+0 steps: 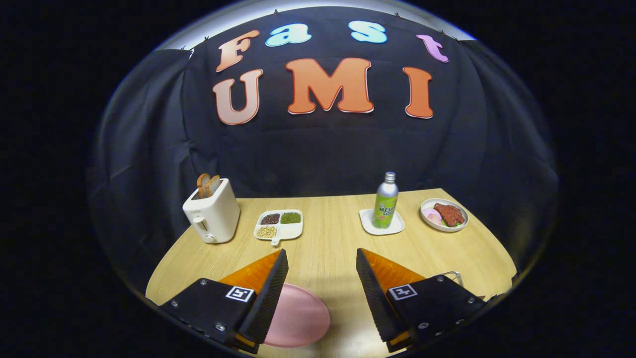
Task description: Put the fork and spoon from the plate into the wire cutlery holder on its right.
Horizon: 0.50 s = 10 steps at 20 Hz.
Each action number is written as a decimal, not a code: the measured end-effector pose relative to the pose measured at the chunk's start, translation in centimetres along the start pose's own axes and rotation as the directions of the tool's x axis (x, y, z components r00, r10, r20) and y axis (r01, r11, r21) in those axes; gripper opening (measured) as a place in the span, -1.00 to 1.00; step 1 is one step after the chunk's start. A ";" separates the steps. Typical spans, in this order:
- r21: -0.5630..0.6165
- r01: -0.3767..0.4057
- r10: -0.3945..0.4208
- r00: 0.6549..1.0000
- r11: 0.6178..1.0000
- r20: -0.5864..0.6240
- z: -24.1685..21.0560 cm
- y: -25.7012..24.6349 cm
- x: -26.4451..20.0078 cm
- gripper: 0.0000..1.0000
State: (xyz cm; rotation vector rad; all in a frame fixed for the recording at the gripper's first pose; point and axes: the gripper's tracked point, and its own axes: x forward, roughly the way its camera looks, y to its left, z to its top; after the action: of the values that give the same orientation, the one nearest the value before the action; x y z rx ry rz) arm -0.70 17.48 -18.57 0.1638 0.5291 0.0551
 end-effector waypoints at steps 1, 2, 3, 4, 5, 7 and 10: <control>-0.006 -0.016 0.016 1.000 1.000 -0.025 -1.0 1.3 0.2 0.66; -0.009 -0.032 0.032 0.999 0.999 -0.042 -1.6 2.6 0.4 0.67; -0.012 -0.046 0.045 0.997 0.999 -0.059 -2.3 3.7 0.6 0.67; -0.020 -0.058 0.056 0.995 0.998 -0.086 -3.2 4.7 0.7 0.67; -0.030 -0.070 0.066 0.991 0.997 -0.117 -4.4 5.5 1.0 0.67; -0.044 -0.094 0.084 0.977 0.995 -0.194 -6.9 7.0 1.2 0.67; -0.049 -0.126 0.104 0.944 0.991 -0.312 -11.2 8.2 1.5 0.67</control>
State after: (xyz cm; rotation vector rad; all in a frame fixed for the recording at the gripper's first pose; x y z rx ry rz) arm -5.11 27.28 -27.44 0.1190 0.8290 0.2157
